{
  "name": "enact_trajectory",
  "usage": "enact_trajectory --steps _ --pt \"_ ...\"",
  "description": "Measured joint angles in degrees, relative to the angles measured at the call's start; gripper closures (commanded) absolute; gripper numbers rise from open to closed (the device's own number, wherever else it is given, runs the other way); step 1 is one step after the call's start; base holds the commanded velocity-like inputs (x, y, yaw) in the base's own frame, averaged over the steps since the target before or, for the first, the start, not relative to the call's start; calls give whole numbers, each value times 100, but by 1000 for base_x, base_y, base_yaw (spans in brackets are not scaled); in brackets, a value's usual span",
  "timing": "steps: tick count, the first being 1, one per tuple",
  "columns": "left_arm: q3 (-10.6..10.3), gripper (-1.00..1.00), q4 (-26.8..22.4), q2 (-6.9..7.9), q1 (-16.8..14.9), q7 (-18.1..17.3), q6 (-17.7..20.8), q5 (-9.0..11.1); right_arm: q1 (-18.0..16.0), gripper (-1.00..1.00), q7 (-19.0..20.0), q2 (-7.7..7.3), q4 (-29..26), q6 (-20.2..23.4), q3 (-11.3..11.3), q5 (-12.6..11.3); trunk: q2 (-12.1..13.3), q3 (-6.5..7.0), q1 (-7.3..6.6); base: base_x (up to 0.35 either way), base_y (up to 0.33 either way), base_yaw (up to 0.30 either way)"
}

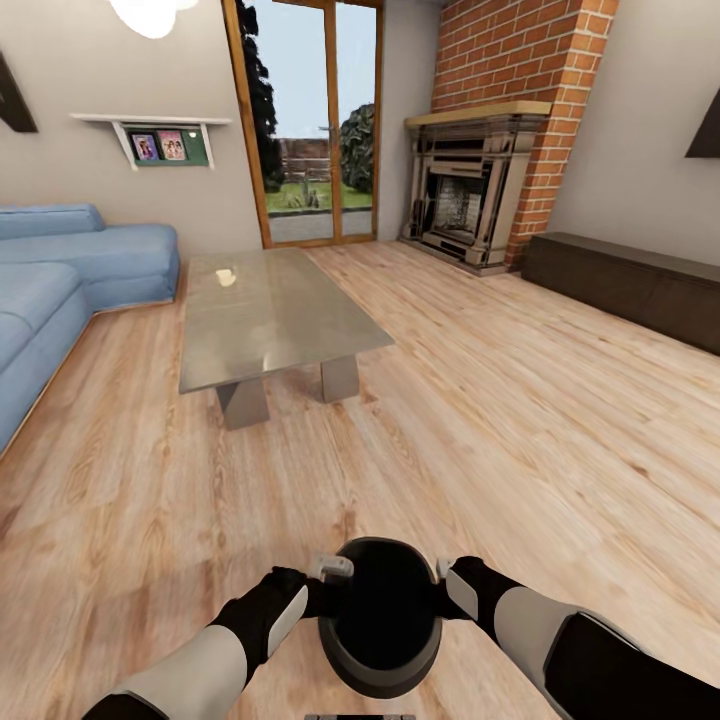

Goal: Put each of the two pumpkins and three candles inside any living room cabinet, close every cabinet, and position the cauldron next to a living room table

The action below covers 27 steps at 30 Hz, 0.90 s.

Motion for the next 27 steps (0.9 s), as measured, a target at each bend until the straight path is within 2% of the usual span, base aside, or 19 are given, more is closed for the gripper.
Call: enact_trajectory --steps 5,14,27 --pt "0 -100 0 0 0 5 0 0 0 -100 0 0 0 0 0 6 0 0 0 223 0 0" --pt "0 -100 9 0 0 55 0 -9 0 -100 0 0 -1 0 0 9 0 0 2 16 0 0" --pt "5 -100 35 0 0 152 1 2 0 -100 0 6 -1 1 0 5 -17 -288 36 0 0 0"
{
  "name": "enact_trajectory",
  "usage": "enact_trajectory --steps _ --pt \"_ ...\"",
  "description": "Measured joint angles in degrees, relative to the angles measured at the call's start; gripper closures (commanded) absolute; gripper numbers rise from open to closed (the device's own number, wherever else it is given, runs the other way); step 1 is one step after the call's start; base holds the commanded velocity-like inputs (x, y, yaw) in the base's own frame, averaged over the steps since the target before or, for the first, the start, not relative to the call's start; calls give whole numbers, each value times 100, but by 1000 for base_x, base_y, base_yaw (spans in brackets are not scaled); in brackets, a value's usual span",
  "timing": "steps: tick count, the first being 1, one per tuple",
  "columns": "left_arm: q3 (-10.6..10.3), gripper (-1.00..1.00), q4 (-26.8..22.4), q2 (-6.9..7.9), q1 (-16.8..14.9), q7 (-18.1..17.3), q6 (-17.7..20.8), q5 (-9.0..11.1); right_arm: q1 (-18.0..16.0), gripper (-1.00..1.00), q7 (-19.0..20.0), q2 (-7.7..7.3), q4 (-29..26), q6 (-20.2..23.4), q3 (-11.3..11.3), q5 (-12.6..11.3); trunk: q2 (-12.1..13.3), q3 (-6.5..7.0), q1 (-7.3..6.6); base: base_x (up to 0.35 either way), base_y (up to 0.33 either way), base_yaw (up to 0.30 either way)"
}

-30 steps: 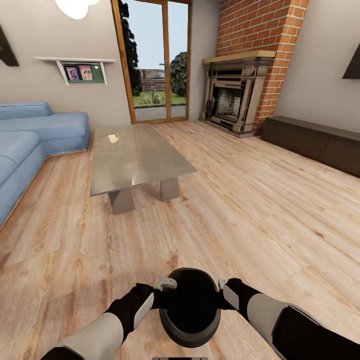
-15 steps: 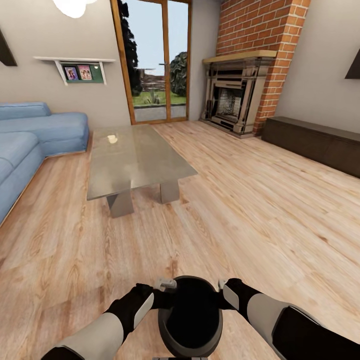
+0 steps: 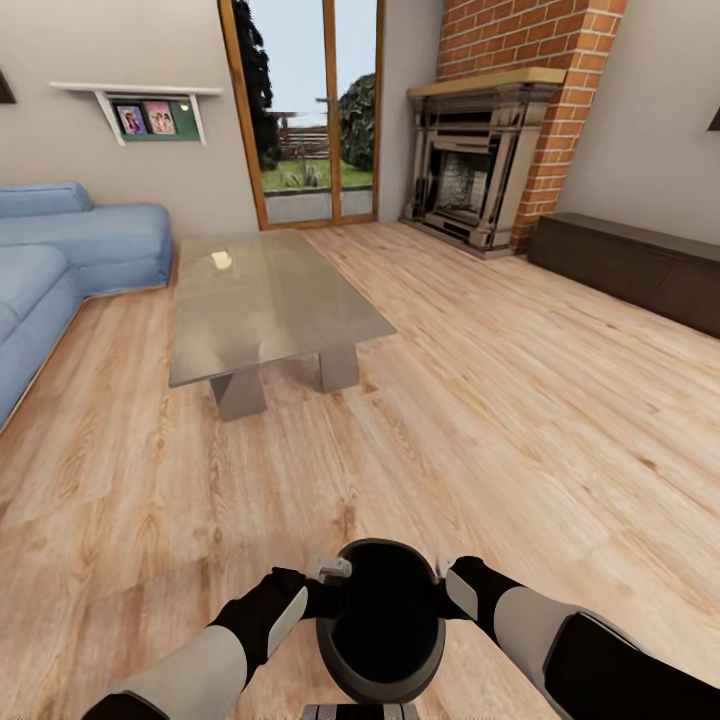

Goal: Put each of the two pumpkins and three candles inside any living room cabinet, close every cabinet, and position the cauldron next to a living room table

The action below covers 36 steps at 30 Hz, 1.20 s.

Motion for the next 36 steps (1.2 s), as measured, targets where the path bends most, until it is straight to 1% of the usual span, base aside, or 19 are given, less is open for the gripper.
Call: enact_trajectory --steps 6,9,10,12,14,32,33,35,36 --pt "2 -100 1 0 0 0 0 0 0 -100 0 -4 1 0 0 -4 -8 -133 15 0 0 0" --pt "4 -100 -5 0 0 -4 0 -5 0 -100 0 -6 0 1 0 -3 -8 -134 15 0 0 0" --pt "4 -100 -6 0 0 -4 0 -4 0 100 0 -6 0 2 0 -4 -8 -134 15 0 0 0" --pt "4 -100 -7 0 0 -4 0 -2 0 100 0 -6 0 2 0 -5 -8 -134 15 0 0 0" --pt "4 -100 -8 0 0 3 1 13 0 100 -4 -8 6 2 69 53 -8 -134 15 0 0 0" --pt "4 -100 -15 0 0 -11 0 3 -1 100 1 -7 3 2 26 35 -8 -134 15 0 0 0" --pt "4 100 -16 0 0 -10 0 6 -1 100 2 -7 4 1 19 37 -8 -134 15 0 0 0" --pt "4 100 -21 0 0 -12 0 0 -1 100 2 -7 3 3 24 33 -8 -134 15 0 0 0" --pt "11 100 -19 0 -1 -3 0 -47 0 100 1 -8 4 2 24 35 -8 -134 15 0 0 0"
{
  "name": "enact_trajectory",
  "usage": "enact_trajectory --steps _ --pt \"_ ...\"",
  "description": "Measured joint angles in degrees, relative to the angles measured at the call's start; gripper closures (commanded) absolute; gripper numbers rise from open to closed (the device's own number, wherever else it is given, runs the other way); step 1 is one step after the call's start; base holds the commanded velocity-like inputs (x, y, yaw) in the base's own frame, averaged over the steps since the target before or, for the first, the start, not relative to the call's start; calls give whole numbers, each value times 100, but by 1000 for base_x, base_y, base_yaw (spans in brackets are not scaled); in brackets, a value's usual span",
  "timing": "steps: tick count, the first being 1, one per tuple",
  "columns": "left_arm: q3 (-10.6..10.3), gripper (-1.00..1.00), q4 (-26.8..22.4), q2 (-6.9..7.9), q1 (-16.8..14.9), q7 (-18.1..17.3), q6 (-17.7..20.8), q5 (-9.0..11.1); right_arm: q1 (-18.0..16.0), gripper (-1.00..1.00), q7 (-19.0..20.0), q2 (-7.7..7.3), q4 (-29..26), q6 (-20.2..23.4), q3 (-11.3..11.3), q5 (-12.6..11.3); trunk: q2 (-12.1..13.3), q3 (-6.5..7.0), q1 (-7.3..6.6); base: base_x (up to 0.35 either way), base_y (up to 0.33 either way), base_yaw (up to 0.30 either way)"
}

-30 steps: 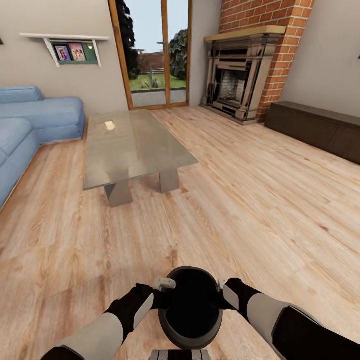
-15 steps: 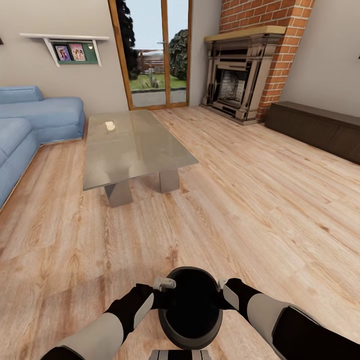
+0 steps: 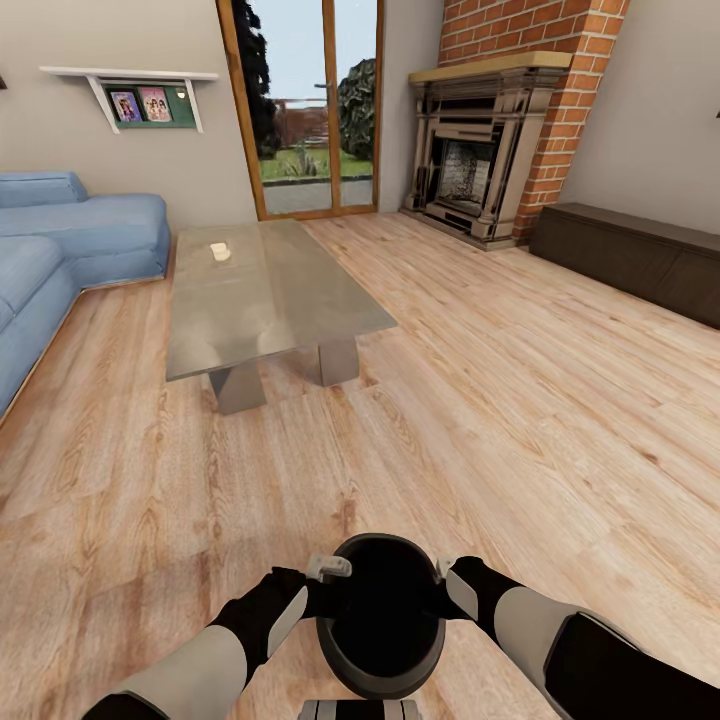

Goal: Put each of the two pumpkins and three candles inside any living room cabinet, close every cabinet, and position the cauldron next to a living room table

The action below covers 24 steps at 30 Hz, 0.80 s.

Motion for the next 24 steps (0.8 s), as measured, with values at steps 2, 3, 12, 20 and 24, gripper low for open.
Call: enact_trajectory --steps 2,3,12,20,24 --pt "4 100 -6 0 0 -11 1 68 0 100 -2 2 3 -2 16 -14 0 0 0 0 0 0" --pt "6 100 -9 0 0 -26 1 137 0 100 -4 3 5 -3 11 -12 0 0 -1 0 0 0" --pt "7 100 -13 0 -1 -170 4 262 0 100 5 3 2 -6 26 -6 0 14 0 0 0 0" --pt "8 100 -14 0 -2 -177 4 260 1 100 8 -1 1 -5 42 -29 0 82 0 0 0 0" --pt "11 100 -14 0 -1 -197 3 230 1 100 9 -2 2 -3 43 -25 0 118 0 0 0 0"
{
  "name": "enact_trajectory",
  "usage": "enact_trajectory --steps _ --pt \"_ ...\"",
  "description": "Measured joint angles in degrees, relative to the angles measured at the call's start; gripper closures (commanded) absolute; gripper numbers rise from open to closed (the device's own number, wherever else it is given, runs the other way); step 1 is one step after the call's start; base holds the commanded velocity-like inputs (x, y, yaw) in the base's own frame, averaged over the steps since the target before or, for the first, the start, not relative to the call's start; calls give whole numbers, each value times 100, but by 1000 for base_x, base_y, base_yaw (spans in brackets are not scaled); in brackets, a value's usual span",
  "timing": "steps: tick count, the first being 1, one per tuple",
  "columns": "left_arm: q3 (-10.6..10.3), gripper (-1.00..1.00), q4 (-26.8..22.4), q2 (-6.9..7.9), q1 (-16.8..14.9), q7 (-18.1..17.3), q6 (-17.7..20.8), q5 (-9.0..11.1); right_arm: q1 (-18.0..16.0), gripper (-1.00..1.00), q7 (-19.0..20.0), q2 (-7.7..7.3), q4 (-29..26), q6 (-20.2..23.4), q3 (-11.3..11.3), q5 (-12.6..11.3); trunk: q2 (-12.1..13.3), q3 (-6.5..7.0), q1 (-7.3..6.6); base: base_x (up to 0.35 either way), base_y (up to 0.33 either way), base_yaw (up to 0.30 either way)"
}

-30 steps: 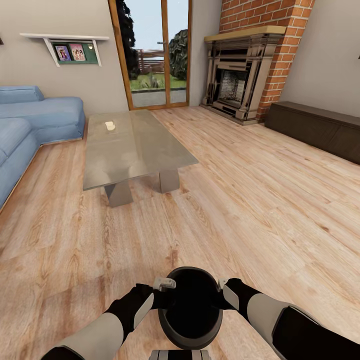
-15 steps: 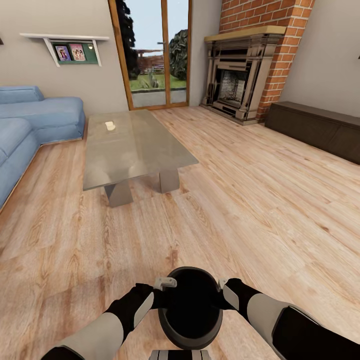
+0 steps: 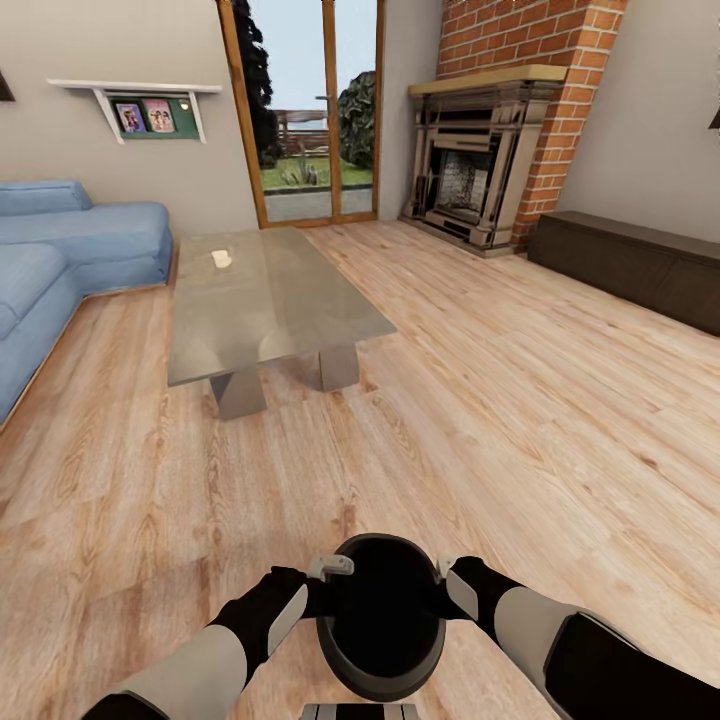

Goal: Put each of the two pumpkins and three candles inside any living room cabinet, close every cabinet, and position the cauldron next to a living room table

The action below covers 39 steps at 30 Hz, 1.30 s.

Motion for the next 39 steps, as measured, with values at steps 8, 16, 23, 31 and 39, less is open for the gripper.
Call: enact_trajectory --steps 8,16,23,31,39 --pt "4 100 0 0 -1 -2 -1 -8 0 100 0 -1 -1 -1 3 -3 0 73 0 0 0 0" --pt "4 100 0 0 -1 -4 -1 -7 0 100 1 -2 -2 1 14 -18 0 146 0 0 0 0" --pt "4 100 -2 0 -1 -4 -2 -8 0 100 6 -4 -5 -3 -2 3 0 210 0 0 0 0" --pt "4 100 -3 0 -1 -3 -2 -9 0 100 7 -4 -5 -6 -4 4 0 284 0 0 0 0" --pt "4 100 -4 0 -1 -3 -3 -9 0 100 6 -4 -5 -6 -4 4 0 358 0 0 0 0"
